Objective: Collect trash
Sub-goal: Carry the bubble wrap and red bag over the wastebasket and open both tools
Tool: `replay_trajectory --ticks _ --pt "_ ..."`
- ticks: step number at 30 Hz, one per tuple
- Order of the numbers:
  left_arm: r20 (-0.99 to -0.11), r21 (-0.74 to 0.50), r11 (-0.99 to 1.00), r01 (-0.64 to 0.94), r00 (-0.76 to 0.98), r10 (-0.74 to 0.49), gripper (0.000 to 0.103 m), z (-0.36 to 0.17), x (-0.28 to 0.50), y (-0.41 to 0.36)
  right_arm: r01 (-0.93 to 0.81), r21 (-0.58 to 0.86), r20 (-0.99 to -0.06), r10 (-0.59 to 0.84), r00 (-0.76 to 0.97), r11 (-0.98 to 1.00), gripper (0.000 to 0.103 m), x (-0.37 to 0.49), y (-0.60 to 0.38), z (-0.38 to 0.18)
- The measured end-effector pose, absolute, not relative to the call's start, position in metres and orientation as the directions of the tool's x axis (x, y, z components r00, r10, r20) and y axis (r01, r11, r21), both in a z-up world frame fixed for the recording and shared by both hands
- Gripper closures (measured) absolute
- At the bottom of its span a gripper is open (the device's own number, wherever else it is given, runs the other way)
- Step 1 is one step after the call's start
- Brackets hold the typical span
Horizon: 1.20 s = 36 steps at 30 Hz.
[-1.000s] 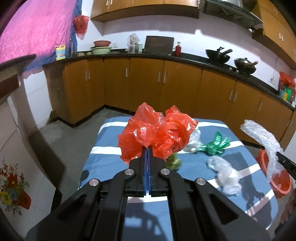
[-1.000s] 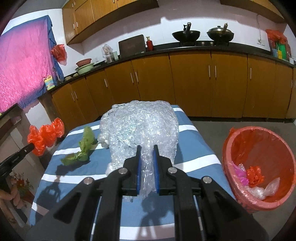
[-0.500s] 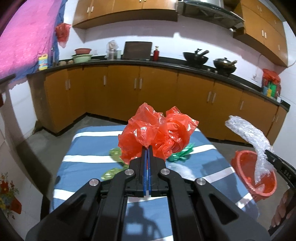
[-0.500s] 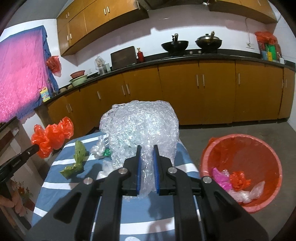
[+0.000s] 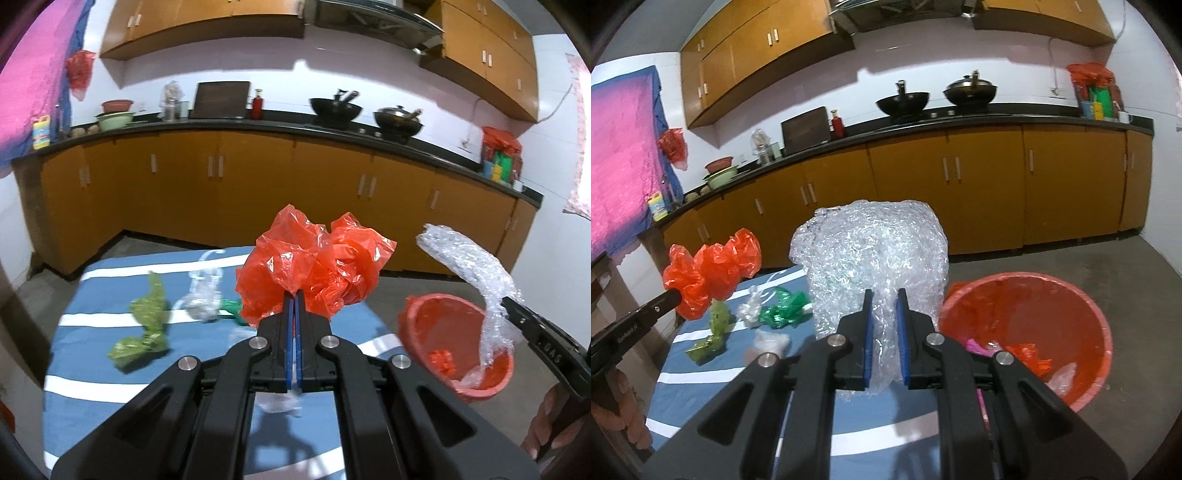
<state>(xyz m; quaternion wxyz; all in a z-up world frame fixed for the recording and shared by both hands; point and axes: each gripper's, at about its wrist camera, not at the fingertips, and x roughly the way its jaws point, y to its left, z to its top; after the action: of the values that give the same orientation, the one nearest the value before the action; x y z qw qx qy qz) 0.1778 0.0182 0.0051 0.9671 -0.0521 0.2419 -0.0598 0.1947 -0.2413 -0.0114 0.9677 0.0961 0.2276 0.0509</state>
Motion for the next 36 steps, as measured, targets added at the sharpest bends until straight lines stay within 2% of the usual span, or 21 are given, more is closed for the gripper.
replay_trajectory --ticks 14,36 --pt "-0.494 -0.143 0.964 0.226 0.827 -0.267 0.103 -0.010 0.196 -0.077 0.118 0.224 -0.457 -0.002 0.890 0.967 0.090 0.193 -0.328 -0.032" --pt "-0.625 -0.148 0.936 0.319 0.704 -0.338 0.103 -0.076 0.239 -0.182 0.279 0.250 -0.575 -0.090 0.813 0.927 0.090 0.232 -0.400 -0.095"
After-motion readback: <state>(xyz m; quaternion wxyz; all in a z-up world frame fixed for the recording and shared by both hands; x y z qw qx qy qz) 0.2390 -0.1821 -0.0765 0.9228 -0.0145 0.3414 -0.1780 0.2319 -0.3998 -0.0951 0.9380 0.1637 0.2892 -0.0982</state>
